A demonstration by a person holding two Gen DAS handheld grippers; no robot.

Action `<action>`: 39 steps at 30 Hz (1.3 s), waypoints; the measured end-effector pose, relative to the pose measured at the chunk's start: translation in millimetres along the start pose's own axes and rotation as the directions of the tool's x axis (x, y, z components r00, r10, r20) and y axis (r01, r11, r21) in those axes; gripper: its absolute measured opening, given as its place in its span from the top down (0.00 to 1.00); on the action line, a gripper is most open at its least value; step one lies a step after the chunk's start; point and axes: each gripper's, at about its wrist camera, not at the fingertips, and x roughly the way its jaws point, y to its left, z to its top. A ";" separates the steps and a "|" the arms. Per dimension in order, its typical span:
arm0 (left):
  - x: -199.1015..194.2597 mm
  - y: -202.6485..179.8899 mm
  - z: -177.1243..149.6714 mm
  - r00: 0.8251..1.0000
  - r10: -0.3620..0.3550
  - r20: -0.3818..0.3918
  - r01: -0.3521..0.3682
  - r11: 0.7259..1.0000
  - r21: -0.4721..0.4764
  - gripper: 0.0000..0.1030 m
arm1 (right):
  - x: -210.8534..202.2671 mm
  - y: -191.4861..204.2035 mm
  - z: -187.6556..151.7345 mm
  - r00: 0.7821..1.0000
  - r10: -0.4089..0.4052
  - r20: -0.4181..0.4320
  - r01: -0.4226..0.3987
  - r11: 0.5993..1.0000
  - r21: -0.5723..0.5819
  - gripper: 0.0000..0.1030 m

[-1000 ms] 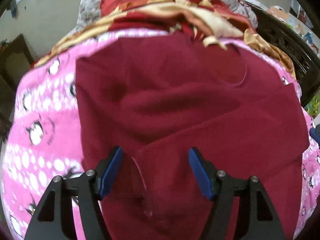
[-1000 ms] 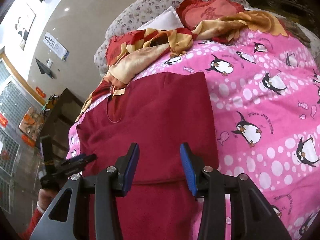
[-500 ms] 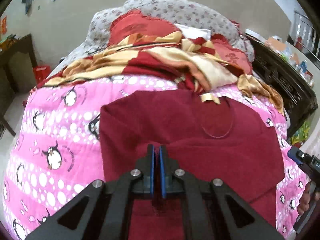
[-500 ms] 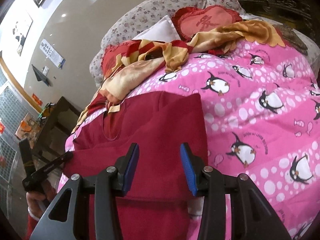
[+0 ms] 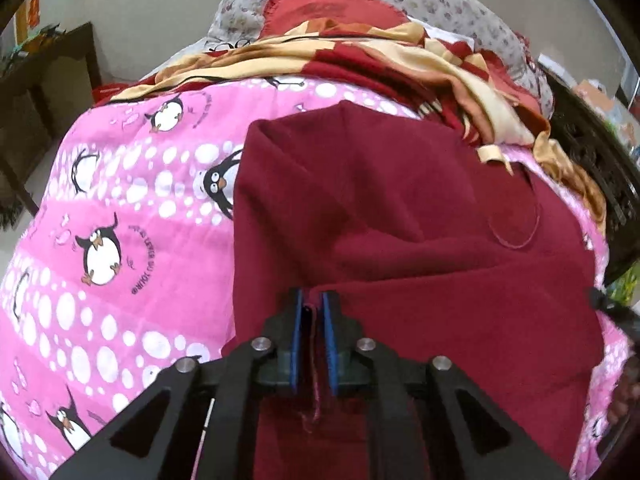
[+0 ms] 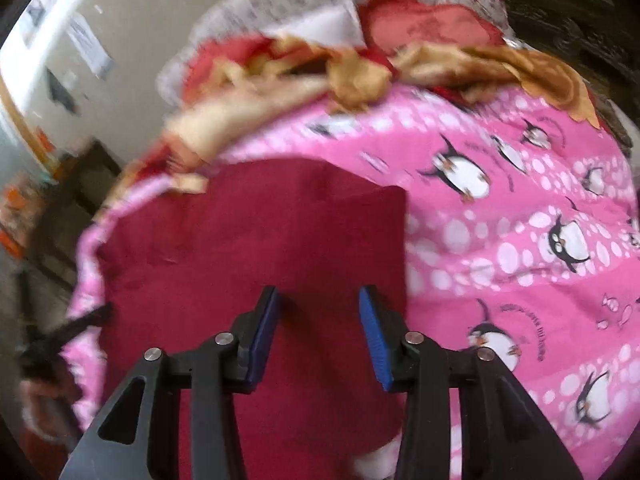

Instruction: Fold small clothes

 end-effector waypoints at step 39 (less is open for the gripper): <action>-18.6 -4.8 -23.2 0.995 0.088 0.054 -0.090 0.996 0.025 0.29 | -36.0 38.6 -22.1 0.997 -0.049 0.060 0.055 0.993 -0.107 0.48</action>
